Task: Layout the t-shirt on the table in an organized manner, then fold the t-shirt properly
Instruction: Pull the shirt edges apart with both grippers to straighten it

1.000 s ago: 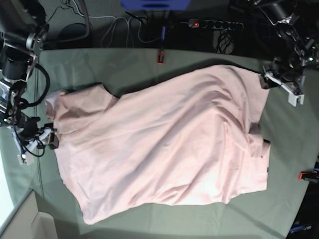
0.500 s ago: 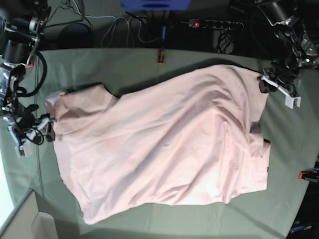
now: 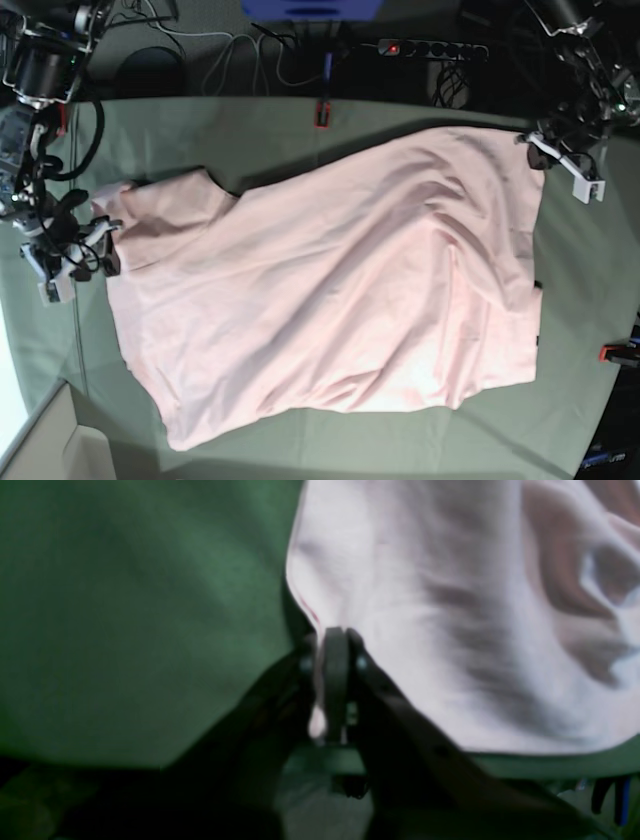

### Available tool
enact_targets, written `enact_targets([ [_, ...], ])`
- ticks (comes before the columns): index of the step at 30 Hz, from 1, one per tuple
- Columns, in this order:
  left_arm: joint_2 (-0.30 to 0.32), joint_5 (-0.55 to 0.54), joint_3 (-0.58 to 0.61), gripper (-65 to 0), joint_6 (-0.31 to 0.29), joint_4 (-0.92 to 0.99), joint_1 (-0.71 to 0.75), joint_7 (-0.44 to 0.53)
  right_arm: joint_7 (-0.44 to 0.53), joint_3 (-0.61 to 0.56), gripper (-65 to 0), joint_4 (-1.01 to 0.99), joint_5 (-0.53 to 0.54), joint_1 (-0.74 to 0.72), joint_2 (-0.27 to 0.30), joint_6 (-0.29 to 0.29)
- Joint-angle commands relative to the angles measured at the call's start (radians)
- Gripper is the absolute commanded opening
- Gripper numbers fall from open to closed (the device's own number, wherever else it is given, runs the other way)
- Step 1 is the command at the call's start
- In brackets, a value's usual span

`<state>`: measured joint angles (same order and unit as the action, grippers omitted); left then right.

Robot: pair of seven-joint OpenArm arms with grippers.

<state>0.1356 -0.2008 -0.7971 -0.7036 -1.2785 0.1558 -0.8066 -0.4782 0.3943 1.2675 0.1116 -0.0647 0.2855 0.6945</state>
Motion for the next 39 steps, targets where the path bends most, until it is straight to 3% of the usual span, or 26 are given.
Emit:
enact_targets([
  [1,0.012,0.037,-0.005,-64.8,0.005,-0.005,0.009,-0.038,0.023,0.004,-31.8,0.025,0.017,-0.013,0.018,0.004],
  [9,0.049,0.031,-0.014,-64.7,0.005,-0.005,0.009,-0.038,0.020,0.004,-31.9,0.033,0.017,0.056,0.016,0.004],
  [13,0.049,0.034,-0.081,-64.7,0.005,-0.005,0.000,-0.038,0.020,0.004,-32.6,0.030,0.017,0.110,0.002,0.004],
  [16,0.049,0.031,-0.084,-64.7,0.005,-0.005,-0.002,-0.038,0.020,0.004,-39.3,0.033,0.017,0.153,-0.006,0.004],
  [21,0.066,0.030,-0.086,-64.7,0.005,-0.005,-0.002,-0.038,0.020,0.004,-58.1,0.038,0.018,0.214,-0.012,0.004],
  [23,0.068,0.030,-0.087,-64.7,0.005,-0.005,-0.009,-0.038,0.020,0.004,-60.8,0.073,0.018,0.253,-0.013,0.004],
  [33,0.081,0.031,-0.089,-64.7,0.005,-0.003,-0.015,-0.038,0.022,0.004,-58.6,0.352,0.018,0.478,-0.039,0.004],
  [39,0.085,0.031,-0.089,-64.1,0.005,-0.003,-0.015,-0.038,0.016,0.059,-41.8,0.369,0.017,0.392,-0.047,0.004],
])
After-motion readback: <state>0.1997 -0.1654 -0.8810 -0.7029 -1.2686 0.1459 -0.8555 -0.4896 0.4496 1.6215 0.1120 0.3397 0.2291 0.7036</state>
